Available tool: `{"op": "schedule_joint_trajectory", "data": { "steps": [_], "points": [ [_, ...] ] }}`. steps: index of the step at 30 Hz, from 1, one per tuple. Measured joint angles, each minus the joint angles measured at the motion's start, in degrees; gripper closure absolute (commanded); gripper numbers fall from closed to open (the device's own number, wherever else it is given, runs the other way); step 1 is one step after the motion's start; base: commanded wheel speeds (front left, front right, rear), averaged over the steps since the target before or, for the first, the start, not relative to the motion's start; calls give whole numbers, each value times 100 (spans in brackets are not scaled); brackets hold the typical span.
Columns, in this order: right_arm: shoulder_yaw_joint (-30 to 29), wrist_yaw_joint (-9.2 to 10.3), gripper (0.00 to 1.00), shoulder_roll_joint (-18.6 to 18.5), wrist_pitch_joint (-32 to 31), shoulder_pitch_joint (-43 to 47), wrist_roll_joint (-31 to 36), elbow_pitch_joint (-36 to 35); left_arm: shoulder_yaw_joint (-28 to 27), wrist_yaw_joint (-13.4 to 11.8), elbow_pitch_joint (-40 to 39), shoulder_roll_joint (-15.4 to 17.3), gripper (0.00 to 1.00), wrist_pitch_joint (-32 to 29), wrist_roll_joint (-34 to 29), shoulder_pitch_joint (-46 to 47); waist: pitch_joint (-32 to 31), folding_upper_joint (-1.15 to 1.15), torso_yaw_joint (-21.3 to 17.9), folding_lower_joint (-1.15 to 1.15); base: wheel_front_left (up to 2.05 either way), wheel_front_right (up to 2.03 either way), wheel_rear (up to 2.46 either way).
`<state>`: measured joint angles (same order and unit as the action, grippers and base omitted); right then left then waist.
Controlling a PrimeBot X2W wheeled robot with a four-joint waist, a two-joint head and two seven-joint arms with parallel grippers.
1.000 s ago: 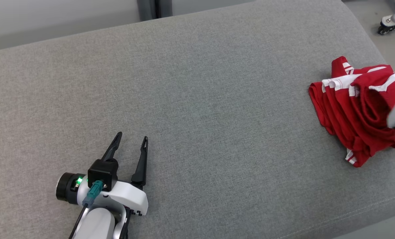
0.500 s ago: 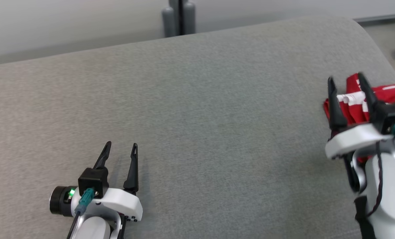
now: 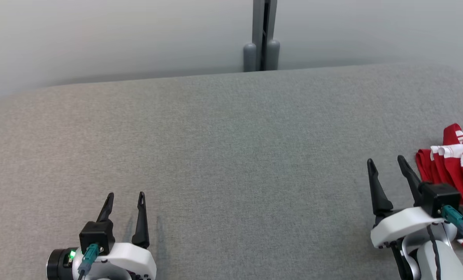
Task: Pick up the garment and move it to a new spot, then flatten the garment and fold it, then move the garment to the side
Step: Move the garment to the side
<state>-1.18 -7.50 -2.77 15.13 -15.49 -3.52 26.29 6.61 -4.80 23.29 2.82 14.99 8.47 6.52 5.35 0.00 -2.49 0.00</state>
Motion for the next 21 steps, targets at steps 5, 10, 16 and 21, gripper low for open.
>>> {"op": "schedule_joint_trajectory", "data": {
  "steps": [5, 10, 16, 21],
  "points": [
    [-33, 0, 0, 1, 0, 271, -66, 26, -45, 2, 53, -1, 0, 0, -21, -152, -210, 0, 148, 0, 0, 0, 0],
    [-22, 0, 0, 2, 1, 475, -101, 77, -66, -15, 53, -3, 0, 0, -21, -266, -377, 0, 230, 0, 0, 0, 0],
    [14, 0, 0, 1, 0, 578, -151, 105, -124, -24, 86, -1, 0, 0, 24, -324, -484, 0, 233, 0, 0, 0, 0],
    [26, 0, 0, 1, 0, 621, -170, 105, -169, 13, 107, -4, 0, 0, 144, -375, -543, 0, 208, 0, 0, 0, 0]
  ]
}}
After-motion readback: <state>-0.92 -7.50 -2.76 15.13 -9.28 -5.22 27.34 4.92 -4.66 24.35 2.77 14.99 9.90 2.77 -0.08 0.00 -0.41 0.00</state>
